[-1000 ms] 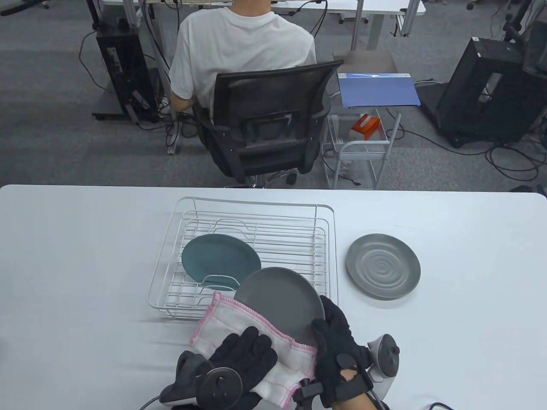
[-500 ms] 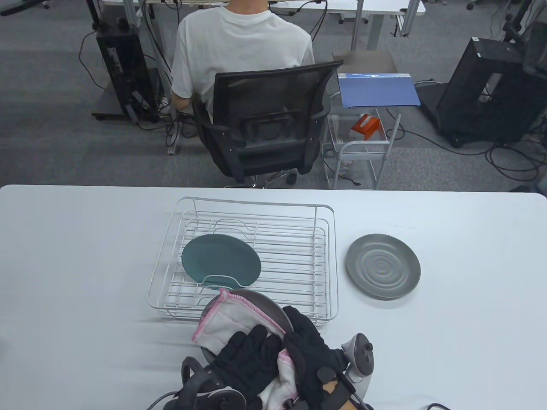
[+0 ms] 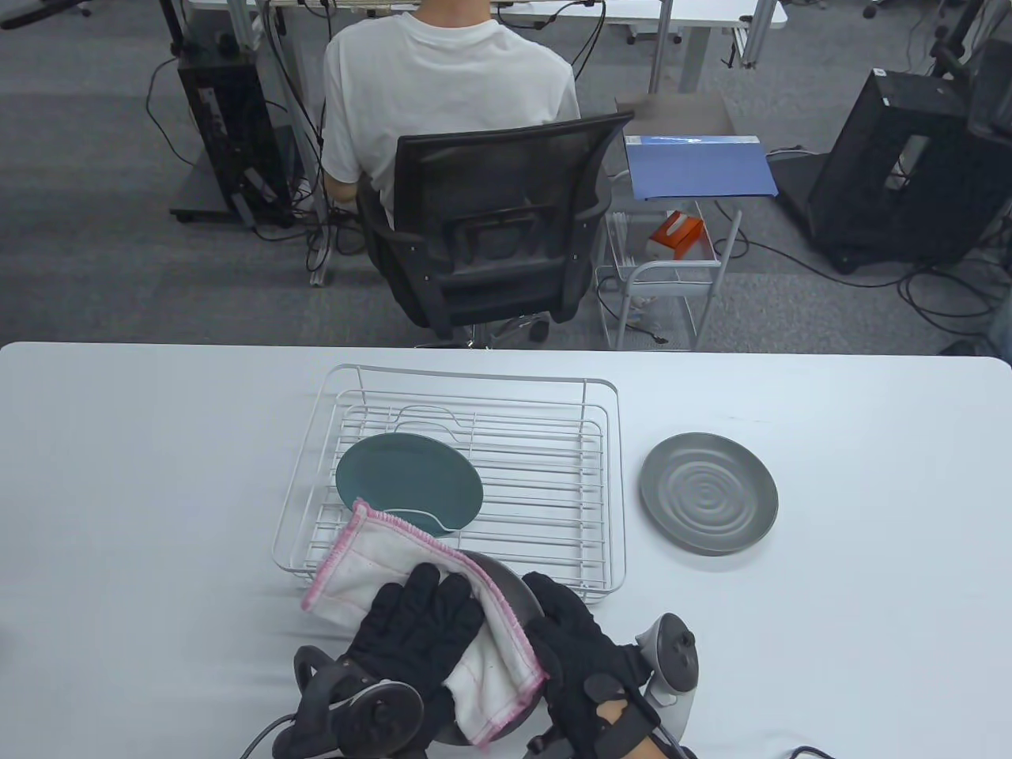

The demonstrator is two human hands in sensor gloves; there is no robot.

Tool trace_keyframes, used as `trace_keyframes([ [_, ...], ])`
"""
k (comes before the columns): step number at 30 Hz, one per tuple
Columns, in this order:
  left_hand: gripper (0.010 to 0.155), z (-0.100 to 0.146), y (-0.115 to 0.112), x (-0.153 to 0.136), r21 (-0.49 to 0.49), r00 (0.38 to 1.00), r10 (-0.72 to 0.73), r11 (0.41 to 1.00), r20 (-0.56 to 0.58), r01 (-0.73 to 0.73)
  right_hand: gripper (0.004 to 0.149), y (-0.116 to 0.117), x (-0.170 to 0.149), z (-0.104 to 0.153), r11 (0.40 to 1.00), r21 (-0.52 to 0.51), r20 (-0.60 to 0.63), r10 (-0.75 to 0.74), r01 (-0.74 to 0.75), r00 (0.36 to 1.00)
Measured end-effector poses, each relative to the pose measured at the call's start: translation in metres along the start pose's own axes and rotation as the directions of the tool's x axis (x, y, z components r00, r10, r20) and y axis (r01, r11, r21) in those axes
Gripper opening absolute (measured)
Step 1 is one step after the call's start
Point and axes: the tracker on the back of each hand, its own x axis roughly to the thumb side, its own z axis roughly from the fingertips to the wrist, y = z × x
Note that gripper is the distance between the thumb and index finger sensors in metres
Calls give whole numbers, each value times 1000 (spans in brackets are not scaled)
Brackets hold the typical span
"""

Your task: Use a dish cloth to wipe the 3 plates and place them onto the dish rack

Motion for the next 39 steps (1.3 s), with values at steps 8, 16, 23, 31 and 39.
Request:
trace_keyframes([
  [8, 58, -2, -6, -6, -65, 998, 56, 996, 6, -56, 56, -19, 17, 4, 987, -140, 115, -60, 76, 992],
  [16, 58, -6, -18, 13, -160, 987, 123, 982, 104, -105, 57, -22, 17, 4, 976, -172, 178, -106, 137, 978],
  [23, 55, -7, -25, 20, -147, 978, 145, 982, 152, -122, 58, -6, 6, 3, 990, -113, 156, -72, 90, 985],
  [31, 55, -6, -14, 27, 34, 989, 2, 999, 146, -7, 56, 14, -6, 0, 999, 43, 98, -20, 16, 995],
  [39, 53, -4, -5, 14, 74, 996, -16, 997, 90, 9, 55, 13, -4, 1, 998, 46, 59, 30, -33, 998],
])
